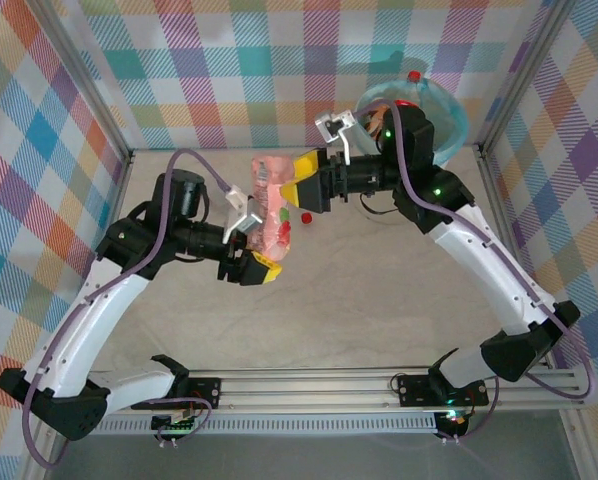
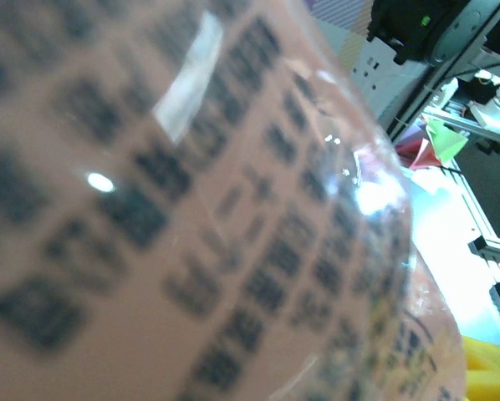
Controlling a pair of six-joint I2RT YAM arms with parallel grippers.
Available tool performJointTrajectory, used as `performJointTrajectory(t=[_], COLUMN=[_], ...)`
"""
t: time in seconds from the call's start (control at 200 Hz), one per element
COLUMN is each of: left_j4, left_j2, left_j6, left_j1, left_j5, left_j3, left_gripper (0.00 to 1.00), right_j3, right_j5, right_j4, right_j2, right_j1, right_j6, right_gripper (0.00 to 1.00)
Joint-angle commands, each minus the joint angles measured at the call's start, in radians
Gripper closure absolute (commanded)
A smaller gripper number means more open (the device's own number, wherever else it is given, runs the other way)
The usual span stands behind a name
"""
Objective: Put the plastic bottles in the bin
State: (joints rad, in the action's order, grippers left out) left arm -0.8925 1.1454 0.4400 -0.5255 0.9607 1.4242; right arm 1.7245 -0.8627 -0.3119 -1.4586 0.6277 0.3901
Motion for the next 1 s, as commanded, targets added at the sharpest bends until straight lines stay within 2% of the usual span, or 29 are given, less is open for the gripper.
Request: performJointTrajectory(t=[0.0,0.22,0.3,0.41,0.56,0.685,0.835,0.9,1.0], left_j4=[-0.034,-0.072,-0.081,-0.066,0.014,0.125,0.238,0.255,0.275], left_j2=[0.008,0.038,0.043,0.031,-0.027,-0.103,-0.172,-0.190,-0.216], left_j6=[0.046,0.061,0.064,0.058,0.028,-0.011,-0.063,-0.074,-0.089], left_j1=[-0.032,-0.062,-0.063,-0.064,-0.064,-0.064,-0.064,-0.064,-0.064], left_j5=[0.022,0.001,-0.002,-0.028,-0.111,-0.177,-0.221,-0.244,-0.306], left_j3=[0.039,0.053,0.053,0.051,0.021,-0.035,-0.091,-0.097,-0.107], left_gripper=[0.45,0.45,0.44,0.42,0.27,0.19,0.07,0.06,0.05], right_j3=[0.039,0.058,0.073,0.091,0.096,0.096,0.118,0.160,0.269], right_j5=[-0.015,-0.070,-0.080,-0.009,0.059,0.126,0.146,0.217,0.479], right_j4=[0.005,0.032,0.016,-0.058,-0.103,-0.103,-0.112,-0.174,-0.312], right_j2=[-0.030,-0.062,-0.058,-0.040,-0.003,0.037,0.062,0.071,0.074], right_j1=[0.001,0.013,0.015,0.012,-0.004,-0.024,-0.041,-0.042,-0.042], right_j6=[0.042,0.072,0.053,-0.006,-0.033,-0.026,-0.035,-0.085,-0.193], right_gripper=[0.00,0.01,0.08,0.21,0.28,0.36,0.39,0.40,0.42])
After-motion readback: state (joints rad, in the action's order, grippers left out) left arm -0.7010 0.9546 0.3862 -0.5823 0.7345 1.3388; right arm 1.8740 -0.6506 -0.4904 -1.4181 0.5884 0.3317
